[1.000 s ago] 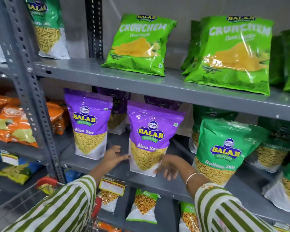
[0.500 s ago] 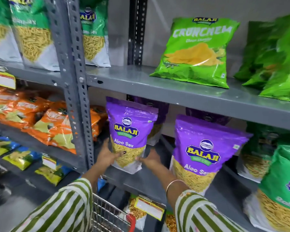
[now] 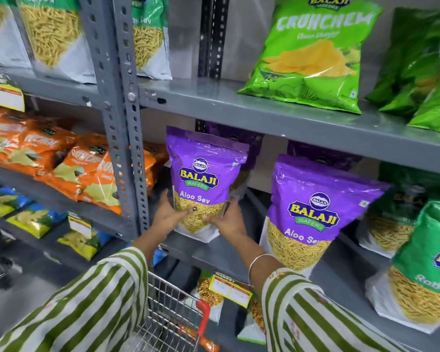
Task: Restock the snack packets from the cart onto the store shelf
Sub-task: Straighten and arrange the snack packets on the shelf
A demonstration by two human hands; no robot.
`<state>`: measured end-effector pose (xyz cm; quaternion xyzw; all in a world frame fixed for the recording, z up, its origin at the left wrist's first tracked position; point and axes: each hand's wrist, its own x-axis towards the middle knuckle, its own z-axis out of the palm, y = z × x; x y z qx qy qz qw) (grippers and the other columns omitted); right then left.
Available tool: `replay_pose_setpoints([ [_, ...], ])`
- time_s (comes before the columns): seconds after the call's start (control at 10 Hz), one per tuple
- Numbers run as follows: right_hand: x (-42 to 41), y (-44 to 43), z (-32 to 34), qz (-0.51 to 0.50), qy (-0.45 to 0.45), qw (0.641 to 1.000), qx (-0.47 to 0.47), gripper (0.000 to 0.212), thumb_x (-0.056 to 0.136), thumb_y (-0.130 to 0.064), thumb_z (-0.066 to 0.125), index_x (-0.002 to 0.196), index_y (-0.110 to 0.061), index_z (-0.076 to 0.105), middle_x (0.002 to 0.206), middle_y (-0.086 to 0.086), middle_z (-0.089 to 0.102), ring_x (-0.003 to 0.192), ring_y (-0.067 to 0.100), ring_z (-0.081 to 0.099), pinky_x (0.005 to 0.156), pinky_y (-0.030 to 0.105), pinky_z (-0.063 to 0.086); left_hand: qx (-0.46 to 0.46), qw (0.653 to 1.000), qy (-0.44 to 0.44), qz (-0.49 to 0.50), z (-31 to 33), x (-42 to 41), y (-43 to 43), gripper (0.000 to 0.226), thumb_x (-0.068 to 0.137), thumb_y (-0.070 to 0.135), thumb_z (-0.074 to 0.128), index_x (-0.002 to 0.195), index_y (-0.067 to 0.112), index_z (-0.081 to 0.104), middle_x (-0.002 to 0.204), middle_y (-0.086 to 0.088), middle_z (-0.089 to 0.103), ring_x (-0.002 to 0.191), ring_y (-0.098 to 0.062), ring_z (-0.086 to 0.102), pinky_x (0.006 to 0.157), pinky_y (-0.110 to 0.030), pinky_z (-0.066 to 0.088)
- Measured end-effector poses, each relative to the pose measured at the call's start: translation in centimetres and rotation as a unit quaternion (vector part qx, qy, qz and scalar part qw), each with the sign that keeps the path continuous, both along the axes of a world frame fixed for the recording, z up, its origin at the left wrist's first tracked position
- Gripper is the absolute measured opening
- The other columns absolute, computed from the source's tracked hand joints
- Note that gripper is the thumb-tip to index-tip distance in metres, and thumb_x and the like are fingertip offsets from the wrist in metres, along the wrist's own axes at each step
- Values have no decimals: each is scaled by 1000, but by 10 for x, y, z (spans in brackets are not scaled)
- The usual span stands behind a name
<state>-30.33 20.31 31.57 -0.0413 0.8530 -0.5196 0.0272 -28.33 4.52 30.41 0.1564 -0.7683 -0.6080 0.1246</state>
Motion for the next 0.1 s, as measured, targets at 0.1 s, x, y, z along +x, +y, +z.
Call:
replay_pose_setpoints([
  [0.1,20,7,15,-18,142,986,81,89,66,-41,75,136,-9,32,142,13,38,135,27,32,110,42,34,-126,988,64,55,16,21,11,89,69,39,73,138,5,28,145,-18,39,134,-31,37,112,-42,32],
])
